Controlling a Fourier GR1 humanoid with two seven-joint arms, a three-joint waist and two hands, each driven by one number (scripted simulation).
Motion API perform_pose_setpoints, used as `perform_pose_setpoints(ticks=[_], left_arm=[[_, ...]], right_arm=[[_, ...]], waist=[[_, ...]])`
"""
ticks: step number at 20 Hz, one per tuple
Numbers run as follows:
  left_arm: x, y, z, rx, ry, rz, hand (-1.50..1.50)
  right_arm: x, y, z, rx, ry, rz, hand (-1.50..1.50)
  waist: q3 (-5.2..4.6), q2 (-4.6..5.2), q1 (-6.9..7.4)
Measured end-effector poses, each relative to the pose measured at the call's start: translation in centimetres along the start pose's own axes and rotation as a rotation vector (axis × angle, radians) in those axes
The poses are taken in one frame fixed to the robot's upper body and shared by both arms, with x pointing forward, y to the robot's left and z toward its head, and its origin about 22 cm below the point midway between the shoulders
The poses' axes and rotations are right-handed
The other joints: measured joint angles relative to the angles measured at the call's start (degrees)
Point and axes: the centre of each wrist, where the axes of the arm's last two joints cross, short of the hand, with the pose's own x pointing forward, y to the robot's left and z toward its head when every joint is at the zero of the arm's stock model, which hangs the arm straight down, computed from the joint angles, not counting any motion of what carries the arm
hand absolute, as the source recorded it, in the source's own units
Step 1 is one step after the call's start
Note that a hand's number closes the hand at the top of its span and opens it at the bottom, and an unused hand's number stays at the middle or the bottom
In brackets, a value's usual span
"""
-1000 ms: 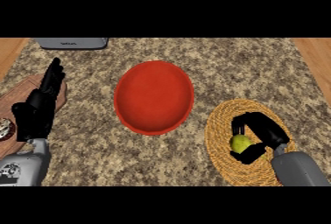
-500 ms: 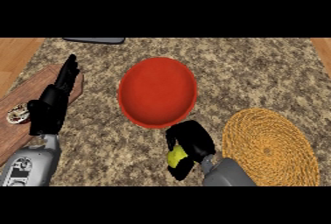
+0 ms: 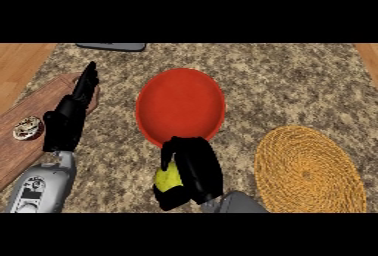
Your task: Pick the pear from the placemat and place it in the bowl
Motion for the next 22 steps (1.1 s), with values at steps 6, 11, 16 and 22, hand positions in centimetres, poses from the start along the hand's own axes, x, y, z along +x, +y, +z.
perform_pose_setpoints(ticks=[6,11,16,22], left_arm=[[-0.2,0.1,-0.2,0.017,0.012,-0.011,0.0],[-0.4,0.1,-0.3,0.023,0.011,-0.011,0.0],[-0.1,0.0,-0.4,0.031,0.0,-0.011,0.0],[-0.3,0.2,-0.6,0.042,0.002,-0.007,0.0]], right_arm=[[3.1,-0.2,0.0,-0.185,0.091,-0.026,1.5],[5.0,-0.8,-0.9,-0.303,0.107,-0.026,1.5],[5.5,-1.3,-2.8,-0.414,0.092,-0.004,1.5],[5.1,-2.1,-5.8,-0.534,0.098,0.016,1.5]], waist=[[-0.21,-0.13,-1.14],[-0.23,0.21,-1.29],[-0.16,0.65,-1.48],[-0.1,1.09,-2.09]])
